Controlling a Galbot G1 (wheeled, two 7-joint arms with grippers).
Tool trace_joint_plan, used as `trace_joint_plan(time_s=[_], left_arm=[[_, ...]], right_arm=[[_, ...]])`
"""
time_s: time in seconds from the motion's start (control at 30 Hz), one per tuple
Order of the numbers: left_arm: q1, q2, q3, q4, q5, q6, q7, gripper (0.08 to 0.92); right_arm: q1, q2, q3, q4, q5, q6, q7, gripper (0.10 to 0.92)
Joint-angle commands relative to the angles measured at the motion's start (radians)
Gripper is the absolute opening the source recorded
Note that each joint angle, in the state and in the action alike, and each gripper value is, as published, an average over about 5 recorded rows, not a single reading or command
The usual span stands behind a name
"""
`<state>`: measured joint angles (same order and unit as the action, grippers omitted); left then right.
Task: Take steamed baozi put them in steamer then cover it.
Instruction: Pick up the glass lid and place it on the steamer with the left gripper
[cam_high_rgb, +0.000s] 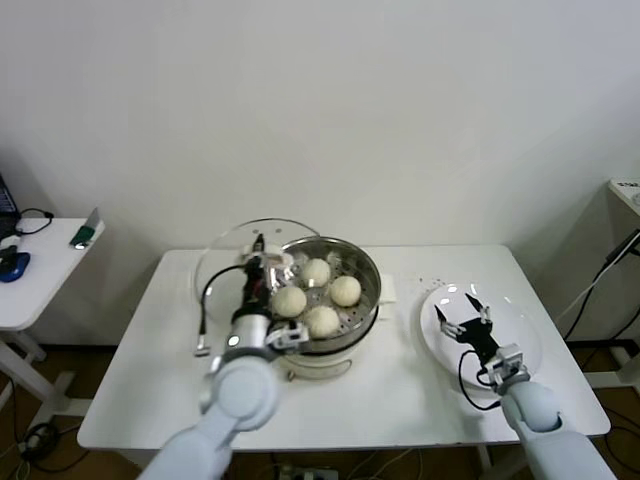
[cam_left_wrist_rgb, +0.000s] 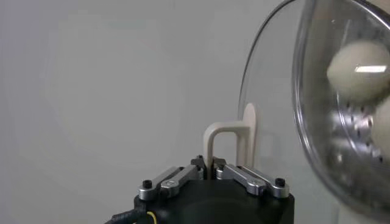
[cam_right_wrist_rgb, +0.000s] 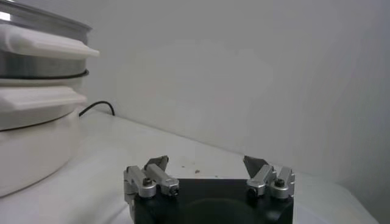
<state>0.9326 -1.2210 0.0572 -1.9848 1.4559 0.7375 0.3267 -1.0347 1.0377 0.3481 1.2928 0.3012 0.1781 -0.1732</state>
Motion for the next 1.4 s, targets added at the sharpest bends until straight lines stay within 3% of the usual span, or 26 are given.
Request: trace_joint_plan(time_s=[0.03,0.4,1.4], left_arm=[[-0.082,-0.249,0.105,0.138,0.120,0.048,0.045,0.149],[-0.050,-0.301,0.108,0.208,0.147,0.042,0.029,0.149],[-0.089,-0.287,0.082,0.337,0.167,0.024,0.012,0.149]], right_arm=[[0.015,0.009,-0.002,-0.025,-0.019,0.005,-0.001,0.823],[0.015,0.013,0.003,-0.035,-0.022,0.012,-0.010,0.823],[0.014,0.009,0.010,-0.021,-0.019,0.009,-0.017,0.823]])
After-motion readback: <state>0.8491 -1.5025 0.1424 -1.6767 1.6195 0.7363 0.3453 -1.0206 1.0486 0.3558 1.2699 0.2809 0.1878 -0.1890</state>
